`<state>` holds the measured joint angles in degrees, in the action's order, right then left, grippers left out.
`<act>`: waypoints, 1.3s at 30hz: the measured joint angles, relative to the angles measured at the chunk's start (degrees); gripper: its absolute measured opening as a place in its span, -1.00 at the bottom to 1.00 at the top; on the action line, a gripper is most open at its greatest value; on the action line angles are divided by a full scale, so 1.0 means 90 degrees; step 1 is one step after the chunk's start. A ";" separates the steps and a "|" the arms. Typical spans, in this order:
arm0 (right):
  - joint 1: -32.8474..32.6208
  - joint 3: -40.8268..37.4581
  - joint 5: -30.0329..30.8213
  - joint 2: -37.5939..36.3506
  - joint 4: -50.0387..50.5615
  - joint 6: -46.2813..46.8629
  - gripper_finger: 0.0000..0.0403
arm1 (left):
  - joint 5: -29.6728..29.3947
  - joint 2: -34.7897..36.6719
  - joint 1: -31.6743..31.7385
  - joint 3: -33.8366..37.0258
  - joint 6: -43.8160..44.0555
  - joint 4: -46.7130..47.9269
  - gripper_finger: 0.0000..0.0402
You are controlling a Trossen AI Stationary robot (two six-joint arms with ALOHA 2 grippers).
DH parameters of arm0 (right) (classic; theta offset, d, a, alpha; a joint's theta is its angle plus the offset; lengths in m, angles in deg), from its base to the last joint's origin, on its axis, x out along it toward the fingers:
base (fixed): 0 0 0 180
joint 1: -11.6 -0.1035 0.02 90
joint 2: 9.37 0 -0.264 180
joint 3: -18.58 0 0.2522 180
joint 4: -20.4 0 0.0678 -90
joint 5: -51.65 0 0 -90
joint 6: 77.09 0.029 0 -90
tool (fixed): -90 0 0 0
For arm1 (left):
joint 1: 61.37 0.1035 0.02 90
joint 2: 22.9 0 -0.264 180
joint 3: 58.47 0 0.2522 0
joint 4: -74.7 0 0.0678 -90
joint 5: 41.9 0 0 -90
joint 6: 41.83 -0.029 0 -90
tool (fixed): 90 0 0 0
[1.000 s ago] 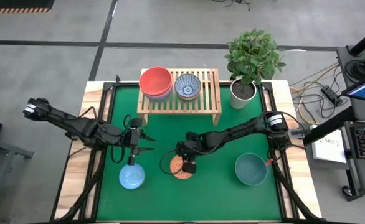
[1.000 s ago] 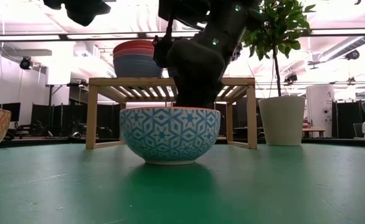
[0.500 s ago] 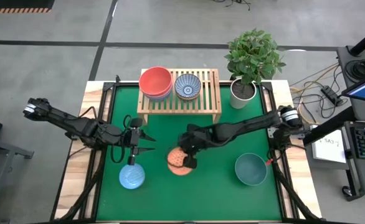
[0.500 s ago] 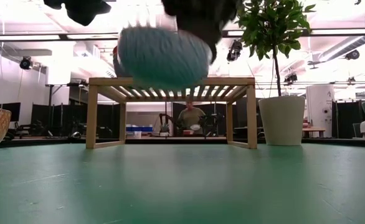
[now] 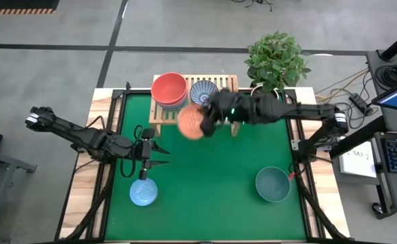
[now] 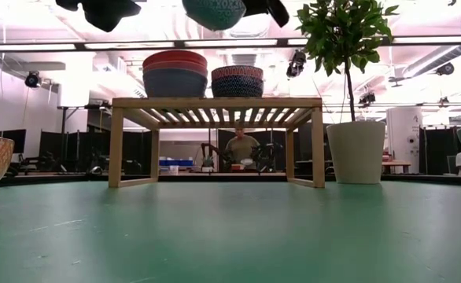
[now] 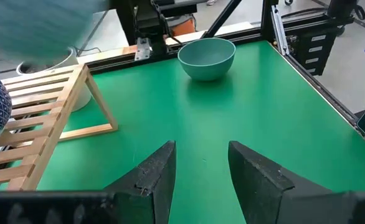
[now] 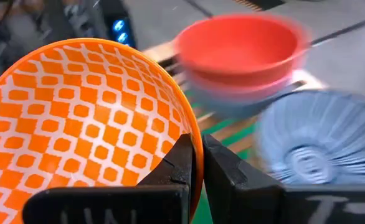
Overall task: Place and stack bowls onto a shelf
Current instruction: Stack the orange patterned bowl on top of the dark blue patterned bowl on the shelf
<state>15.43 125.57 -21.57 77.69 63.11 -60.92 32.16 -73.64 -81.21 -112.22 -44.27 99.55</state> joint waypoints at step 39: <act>0.2128 0.1713 -0.0078 0.1091 0.2564 0.0256 -0.93 | -0.0001 0.0000 0.0000 0.0000 -0.0027 0.0008 -0.35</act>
<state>34.58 140.99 -22.28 87.50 86.19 -58.61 32.15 -73.64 -81.21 -112.22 -44.51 99.62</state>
